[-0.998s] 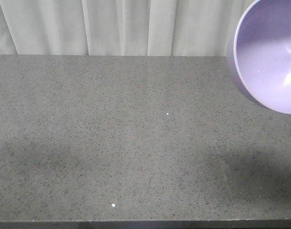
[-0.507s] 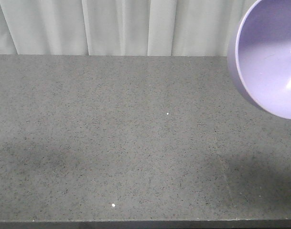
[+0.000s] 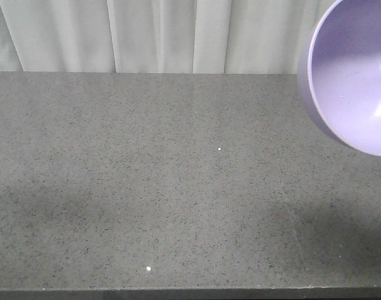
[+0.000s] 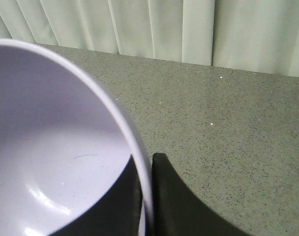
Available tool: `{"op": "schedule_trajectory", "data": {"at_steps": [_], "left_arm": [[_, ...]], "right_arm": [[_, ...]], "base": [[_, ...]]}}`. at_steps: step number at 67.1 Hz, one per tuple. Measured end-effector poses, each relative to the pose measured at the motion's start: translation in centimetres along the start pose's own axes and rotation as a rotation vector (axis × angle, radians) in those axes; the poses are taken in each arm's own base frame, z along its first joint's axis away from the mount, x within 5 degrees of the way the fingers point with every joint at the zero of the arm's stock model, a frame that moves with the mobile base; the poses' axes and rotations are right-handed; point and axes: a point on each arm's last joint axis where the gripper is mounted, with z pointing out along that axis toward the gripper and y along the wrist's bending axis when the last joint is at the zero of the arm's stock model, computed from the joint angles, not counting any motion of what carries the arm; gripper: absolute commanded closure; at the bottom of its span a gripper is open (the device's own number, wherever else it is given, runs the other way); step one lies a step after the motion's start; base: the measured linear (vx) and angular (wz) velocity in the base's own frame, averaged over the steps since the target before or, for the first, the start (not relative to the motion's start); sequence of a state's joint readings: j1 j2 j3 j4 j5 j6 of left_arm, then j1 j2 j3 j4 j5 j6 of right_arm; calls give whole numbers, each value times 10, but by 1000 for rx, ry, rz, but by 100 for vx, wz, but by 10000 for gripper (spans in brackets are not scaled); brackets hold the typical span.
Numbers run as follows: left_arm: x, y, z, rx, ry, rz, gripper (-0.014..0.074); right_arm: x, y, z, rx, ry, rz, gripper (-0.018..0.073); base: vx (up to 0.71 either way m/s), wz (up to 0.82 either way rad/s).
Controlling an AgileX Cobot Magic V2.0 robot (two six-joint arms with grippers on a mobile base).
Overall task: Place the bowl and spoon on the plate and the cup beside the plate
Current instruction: 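Grip the bowl rim with the right gripper and lift it, then drive the base toward the counter with the pale blue plate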
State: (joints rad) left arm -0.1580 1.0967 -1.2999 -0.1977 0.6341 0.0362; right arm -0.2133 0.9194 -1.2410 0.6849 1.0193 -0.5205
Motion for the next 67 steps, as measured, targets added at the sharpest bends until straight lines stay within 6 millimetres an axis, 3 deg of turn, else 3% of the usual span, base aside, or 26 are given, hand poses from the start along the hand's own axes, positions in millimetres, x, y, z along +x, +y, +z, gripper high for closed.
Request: {"op": "schedule_trajectory", "data": {"at_steps": [67], "left_arm": [[0, 0, 0, 0, 0, 0, 604]], "right_arm": [[0, 0, 0, 0, 1, 0, 565]], "base": [[-2, -14]]}}
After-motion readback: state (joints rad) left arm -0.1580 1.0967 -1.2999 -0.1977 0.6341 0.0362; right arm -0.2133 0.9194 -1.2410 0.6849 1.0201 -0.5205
